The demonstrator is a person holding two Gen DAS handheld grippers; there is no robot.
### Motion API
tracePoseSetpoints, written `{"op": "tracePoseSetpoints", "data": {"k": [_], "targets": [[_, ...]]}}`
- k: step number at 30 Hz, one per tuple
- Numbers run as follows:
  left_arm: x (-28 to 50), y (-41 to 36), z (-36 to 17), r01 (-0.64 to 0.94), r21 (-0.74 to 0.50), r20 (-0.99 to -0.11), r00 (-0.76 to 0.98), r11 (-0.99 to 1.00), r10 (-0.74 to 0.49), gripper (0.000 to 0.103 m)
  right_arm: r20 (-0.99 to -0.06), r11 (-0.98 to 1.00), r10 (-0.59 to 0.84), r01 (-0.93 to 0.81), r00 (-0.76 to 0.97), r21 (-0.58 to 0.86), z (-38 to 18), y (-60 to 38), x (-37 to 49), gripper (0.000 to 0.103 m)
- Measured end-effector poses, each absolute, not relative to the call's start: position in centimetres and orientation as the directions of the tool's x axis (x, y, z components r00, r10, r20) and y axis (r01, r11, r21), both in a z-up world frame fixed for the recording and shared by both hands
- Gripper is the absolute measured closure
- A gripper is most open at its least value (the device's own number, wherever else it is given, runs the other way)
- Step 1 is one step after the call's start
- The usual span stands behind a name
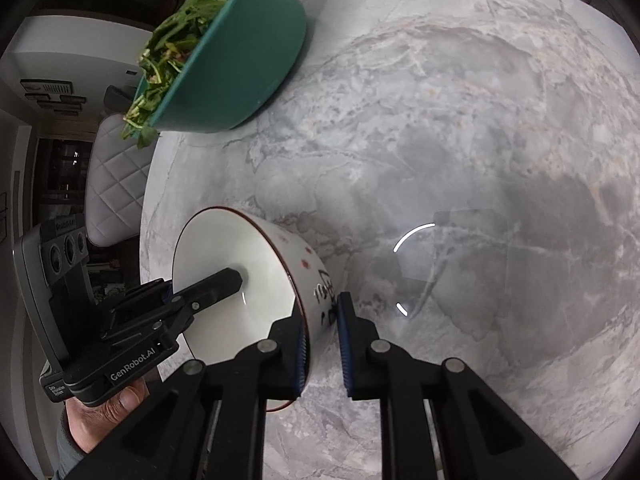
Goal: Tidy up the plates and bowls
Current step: 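Lift the pink floral bowl with both grippers and carry it over the white bowls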
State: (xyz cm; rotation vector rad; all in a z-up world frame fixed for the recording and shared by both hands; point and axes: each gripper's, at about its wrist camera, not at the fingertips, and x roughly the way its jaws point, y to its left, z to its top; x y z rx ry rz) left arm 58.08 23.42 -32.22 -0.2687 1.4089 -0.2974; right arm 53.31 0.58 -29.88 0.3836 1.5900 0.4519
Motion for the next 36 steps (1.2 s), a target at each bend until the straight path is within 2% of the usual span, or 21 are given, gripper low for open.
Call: {"op": "tracePoseSetpoints", "data": {"k": [7,18,27,36], "targets": [[56.9,21.2,-28.2,0.091,-0.376,-0.910,0.149,0.922,-0.386,0.094,-0.865,0.864,0.500,-0.050,-0.037,0.502,-25.9,-1.5,52.2,0.087],[51.3,11.2,-22.5,0.259,-0.360,-0.901,0.154,0.896,-0.406,0.093,-0.887,0.889,0.457,-0.048,0.061,0.455,-19.4,-9.1,45.4,0.087],[46.8,4.3,-22.9,0.321,-0.345,-0.915,0.092,0.882,-0.392,0.093,-0.900,0.903,0.429,0.004,0.072,0.430,-19.2,-14.3,39.8,0.088],[43.2,1.7,-24.3,0.338,-0.297,-0.937,0.075,0.893,-0.340,0.093,-0.902,0.903,0.428,0.010,0.045,0.429,-20.4,-16.1,36.7,0.088]]}}
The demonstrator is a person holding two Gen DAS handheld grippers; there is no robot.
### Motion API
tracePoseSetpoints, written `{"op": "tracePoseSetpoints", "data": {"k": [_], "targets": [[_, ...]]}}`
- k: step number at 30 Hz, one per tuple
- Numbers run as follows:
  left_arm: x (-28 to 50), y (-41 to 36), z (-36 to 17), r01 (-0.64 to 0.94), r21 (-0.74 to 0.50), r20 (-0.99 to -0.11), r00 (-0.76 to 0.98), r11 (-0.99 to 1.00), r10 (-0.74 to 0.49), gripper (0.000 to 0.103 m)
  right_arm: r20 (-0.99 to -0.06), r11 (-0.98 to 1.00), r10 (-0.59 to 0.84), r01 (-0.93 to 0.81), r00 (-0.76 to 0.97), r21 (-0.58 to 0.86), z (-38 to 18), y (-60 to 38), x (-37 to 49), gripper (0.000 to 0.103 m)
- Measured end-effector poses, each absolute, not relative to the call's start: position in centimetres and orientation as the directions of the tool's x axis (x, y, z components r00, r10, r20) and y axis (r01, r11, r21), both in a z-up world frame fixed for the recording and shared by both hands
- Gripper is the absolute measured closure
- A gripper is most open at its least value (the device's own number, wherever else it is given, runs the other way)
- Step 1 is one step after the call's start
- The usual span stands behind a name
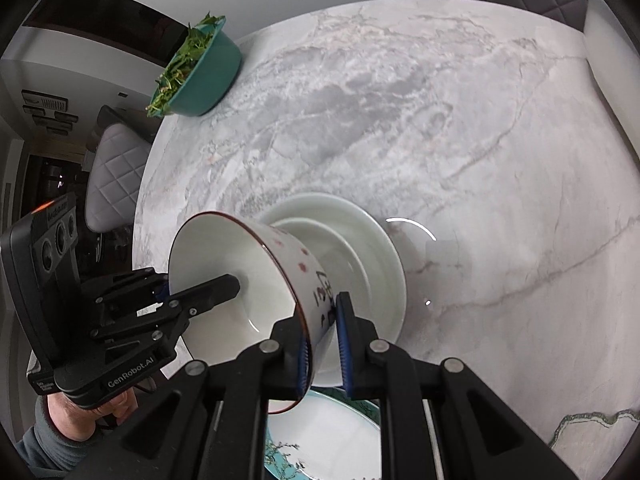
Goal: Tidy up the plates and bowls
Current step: 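Lift the pink floral bowl with both grippers and carry it over the white bowls, then lower the pink floral bowl into the white bowls and open both grippers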
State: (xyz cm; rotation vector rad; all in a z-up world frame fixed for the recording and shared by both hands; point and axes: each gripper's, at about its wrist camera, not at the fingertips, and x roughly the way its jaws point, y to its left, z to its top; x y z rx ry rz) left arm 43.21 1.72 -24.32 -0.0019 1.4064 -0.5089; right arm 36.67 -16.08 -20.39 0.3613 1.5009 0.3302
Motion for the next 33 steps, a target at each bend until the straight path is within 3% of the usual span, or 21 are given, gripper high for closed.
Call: {"op": "tracePoseSetpoints", "data": {"k": [15,28,33], "targets": [[42.9,0.5,-27.8,0.325,-0.189,-0.968,0.096,0.927,-0.231,0.093,-0.939,0.939,0.345,-0.027,0.017,0.344,-23.1,-15.1,36.2,0.091],[43.9,0.6,-27.7,0.313,-0.186,-0.961,0.138,0.931,-0.239,0.090,-0.967,0.965,0.254,-0.067,0.031,0.252,-23.3,-14.0,37.0,0.094],[43.6,0.6,-27.5,0.312,-0.206,-0.954,0.146,0.928,-0.261,0.079,-0.969,0.968,0.244,-0.063,0.027,0.242,-23.3,-13.9,37.0,0.094]]}}
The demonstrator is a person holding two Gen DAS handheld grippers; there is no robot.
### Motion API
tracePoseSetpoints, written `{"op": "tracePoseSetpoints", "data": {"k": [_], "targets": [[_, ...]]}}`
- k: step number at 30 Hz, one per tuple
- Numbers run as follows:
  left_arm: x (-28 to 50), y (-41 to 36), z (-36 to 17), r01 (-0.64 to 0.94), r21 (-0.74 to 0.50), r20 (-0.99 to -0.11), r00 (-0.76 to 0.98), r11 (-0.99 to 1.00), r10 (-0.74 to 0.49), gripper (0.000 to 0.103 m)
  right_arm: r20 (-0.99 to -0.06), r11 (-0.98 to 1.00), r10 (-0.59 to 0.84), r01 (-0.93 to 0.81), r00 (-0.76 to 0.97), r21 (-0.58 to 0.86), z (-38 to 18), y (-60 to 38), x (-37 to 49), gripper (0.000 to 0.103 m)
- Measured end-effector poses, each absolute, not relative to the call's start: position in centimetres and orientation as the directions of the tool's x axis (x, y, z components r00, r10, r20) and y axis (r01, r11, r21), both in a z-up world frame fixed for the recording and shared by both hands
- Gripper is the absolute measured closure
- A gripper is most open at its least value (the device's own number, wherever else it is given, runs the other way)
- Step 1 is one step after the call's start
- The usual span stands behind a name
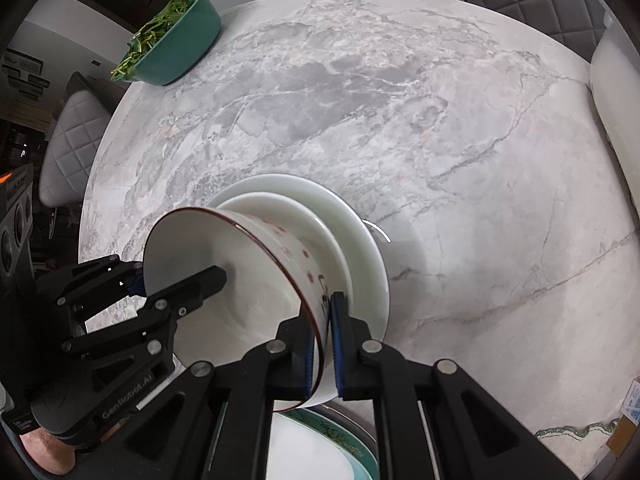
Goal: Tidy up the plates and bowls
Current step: 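Lower the pink floral bowl into the white bowls and open both grippers, then close both grippers on the rims of the nested bowl stack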
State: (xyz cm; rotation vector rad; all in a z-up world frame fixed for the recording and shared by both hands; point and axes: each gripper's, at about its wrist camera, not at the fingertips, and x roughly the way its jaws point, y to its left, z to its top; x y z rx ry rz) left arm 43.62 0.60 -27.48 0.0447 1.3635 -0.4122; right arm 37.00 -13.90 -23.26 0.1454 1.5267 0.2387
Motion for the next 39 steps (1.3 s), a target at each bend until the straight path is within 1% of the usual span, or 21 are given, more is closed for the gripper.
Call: {"op": "tracePoseSetpoints", "data": {"k": [1,2,3,4,6,7,8,13,16,18,20,21,22,23,24,26,29,32,35,37,39], "targets": [[43.6,0.6,-27.3,0.310,-0.212,-0.952,0.150,0.927,-0.268,0.076,-0.970,0.968,0.243,-0.065,0.026,0.241,-23.3,-13.8,37.0,0.094],[43.6,0.6,-27.1,0.309,-0.224,-0.947,0.157,0.924,-0.282,0.067,-0.970,0.969,0.240,-0.070,0.024,0.238,-23.3,-13.7,37.0,0.094],[43.5,0.5,-26.8,0.311,-0.237,-0.941,0.162,0.920,-0.297,0.053,-0.971,0.969,0.240,-0.072,0.021,0.238,-23.2,-13.6,37.0,0.094],[43.4,0.4,-26.5,0.320,-0.252,-0.933,0.170,0.913,-0.317,0.048,-0.970,0.968,0.243,-0.072,0.020,0.241,-23.2,-13.5,36.9,0.093],[43.5,0.6,-25.9,0.304,-0.197,-0.939,0.215,0.932,-0.269,0.025,-0.974,0.972,0.224,-0.073,0.023,0.222,-23.1,-13.3,36.9,0.089],[43.7,1.1,-25.7,0.292,-0.225,-0.931,0.216,0.930,-0.293,0.018,-0.977,0.976,0.209,-0.074,0.030,0.206,-23.1,-13.4,37.0,0.088],[43.9,1.5,-25.7,0.276,-0.235,-0.929,0.219,0.932,-0.299,0.009,-0.979,0.977,0.202,-0.076,0.035,0.199,-23.1,-13.5,37.0,0.088],[44.4,3.0,-24.6,0.250,-0.262,-0.912,0.251,0.932,-0.324,0.008,-0.980,0.978,0.195,-0.078,0.027,0.192,-23.3,-13.7,37.0,0.089],[44.3,3.3,-24.0,0.258,-0.285,-0.899,0.263,0.923,-0.351,0.008,-0.979,0.978,0.200,-0.069,0.023,0.199,-23.4,-13.7,37.1,0.087],[44.2,3.6,-23.8,0.244,-0.287,-0.896,0.275,0.926,-0.350,0.008,-0.976,0.974,0.218,-0.058,0.009,0.217,-23.4,-13.7,37.1,0.078],[44.1,4.3,-23.7,0.219,-0.300,-0.891,0.284,0.929,-0.355,0.008,-0.969,0.968,0.246,-0.049,0.012,0.245,-22.8,-13.7,36.9,0.059],[44.3,4.8,-24.0,0.190,-0.304,-0.898,0.270,0.934,-0.347,0.008,-0.969,0.968,0.248,-0.055,0.019,0.246,-22.4,-13.7,36.8,0.055],[44.4,5.1,-24.3,0.163,-0.302,-0.908,0.250,0.939,-0.336,0.008,-0.968,0.967,0.249,-0.058,0.025,0.247,-22.1,-13.6,36.7,0.046],[44.6,5.7,-24.7,0.136,-0.308,-0.916,0.226,0.942,-0.332,0.008,-0.968,0.968,0.246,-0.060,0.042,0.243,-21.5,-13.8,36.6,0.033],[44.5,6.2,-25.0,0.129,-0.328,-0.911,0.220,0.936,-0.349,0.008,-0.966,0.968,0.249,-0.061,0.067,0.245,-20.7,-14.1,36.5,0.029],[44.0,7.2,-25.1,0.140,-0.365,-0.889,0.240,0.921,-0.389,0.008,-0.950,0.955,0.294,-0.053,0.102,0.290,-19.5,-15.0,36.4,0.028],[43.2,7.9,-25.0,0.169,-0.351,-0.877,0.286,0.921,-0.387,0.008,-0.931,0.941,0.339,-0.041,0.135,0.337,-18.7,-16.2,36.8,0.028],[42.9,7.9,-25.0,0.195,-0.323,-0.889,0.274,0.926,-0.368,0.008,-0.913,0.929,0.367,-0.030,0.179,0.368,-17.9,-17.9,37.0,0.028],[42.9,8.5,-24.9,0.195,-0.360,-0.875,0.269,0.912,-0.402,0.008,-0.923,0.936,0.344,0.011,0.173,0.351,-19.2,-20.3,37.1,0.028],[43.0,8.8,-24.9,0.207,-0.344,-0.875,0.284,0.916,-0.392,0.008,-0.931,0.940,0.328,0.042,0.161,0.339,-20.6,-22.0,37.1,0.028],[42.9,8.9,-25.4,0.223,-0.318,-0.888,0.270,0.922,-0.372,0.008,-0.928,0.933,0.342,0.060,0.147,0.354,-21.8,-23.3,36.8,0.033]]}}
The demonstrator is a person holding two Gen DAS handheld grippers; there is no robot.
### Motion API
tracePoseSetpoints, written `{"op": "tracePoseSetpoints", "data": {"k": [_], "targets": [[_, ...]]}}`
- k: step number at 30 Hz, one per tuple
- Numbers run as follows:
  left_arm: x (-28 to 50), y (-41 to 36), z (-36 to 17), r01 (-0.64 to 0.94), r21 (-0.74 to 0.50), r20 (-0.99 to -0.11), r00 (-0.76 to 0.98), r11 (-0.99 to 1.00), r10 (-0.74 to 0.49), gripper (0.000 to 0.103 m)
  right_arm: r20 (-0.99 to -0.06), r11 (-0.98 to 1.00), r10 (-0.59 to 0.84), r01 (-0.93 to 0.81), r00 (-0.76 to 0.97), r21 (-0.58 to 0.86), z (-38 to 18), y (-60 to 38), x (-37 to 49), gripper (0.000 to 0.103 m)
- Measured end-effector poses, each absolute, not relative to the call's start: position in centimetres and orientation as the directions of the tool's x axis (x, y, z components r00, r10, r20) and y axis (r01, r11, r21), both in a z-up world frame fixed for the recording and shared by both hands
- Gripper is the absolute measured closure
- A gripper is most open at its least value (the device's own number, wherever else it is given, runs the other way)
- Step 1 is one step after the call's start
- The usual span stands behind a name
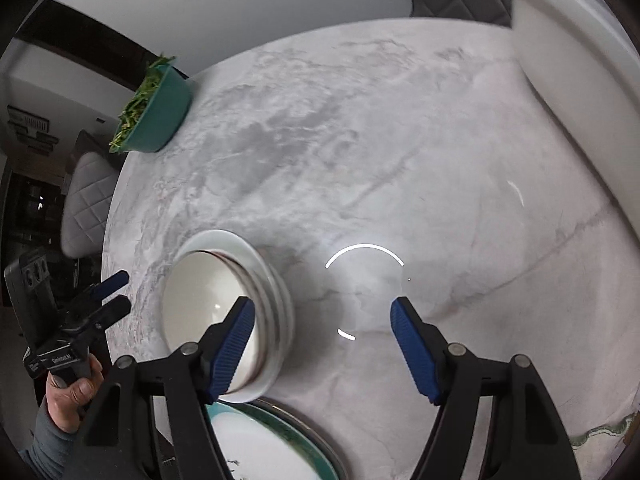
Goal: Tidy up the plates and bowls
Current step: 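Close both grippers on the rims of the nested bowl stack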
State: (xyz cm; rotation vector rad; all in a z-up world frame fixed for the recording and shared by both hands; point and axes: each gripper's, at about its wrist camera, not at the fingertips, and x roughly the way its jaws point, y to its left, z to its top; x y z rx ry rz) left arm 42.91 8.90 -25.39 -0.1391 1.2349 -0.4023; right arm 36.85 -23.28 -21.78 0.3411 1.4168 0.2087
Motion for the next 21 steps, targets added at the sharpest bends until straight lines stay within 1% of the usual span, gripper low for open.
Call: {"op": "tracePoseSetpoints", "data": {"k": [2,5,9,10,14,21], "targets": [[42.6,9.1,-26.4,0.229,-0.276,-0.910,0.250,0.934,-0.330,0.009,-0.923,0.923,0.368,0.075,0.114,0.378,-23.5,-24.1,36.4,0.048],[42.2,9.6,-28.0,0.216,-0.274,-0.921,0.220,0.937,-0.320,0.009,-0.915,0.915,0.395,0.057,0.081,0.400,-25.0,-23.9,35.6,0.053],[42.1,9.0,-29.2,0.232,-0.261,-0.930,0.200,0.937,-0.309,0.009,-0.882,0.884,0.464,0.024,0.080,0.467,-25.7,-22.8,35.2,0.054],[42.1,8.8,-29.1,0.242,-0.263,-0.928,0.203,0.934,-0.314,0.009,-0.883,0.885,0.462,0.016,0.081,0.465,-25.8,-22.6,35.2,0.056],[42.6,7.3,-29.7,0.284,-0.237,-0.938,0.183,0.929,-0.295,0.009,-0.884,0.886,0.463,0.003,0.071,0.464,-26.0,-22.3,35.3,0.056],[43.0,6.9,-31.1,0.291,-0.218,-0.951,0.151,0.932,-0.269,0.009,-0.894,0.896,0.443,-0.016,0.058,0.443,-26.7,-21.3,35.8,0.056]]}}
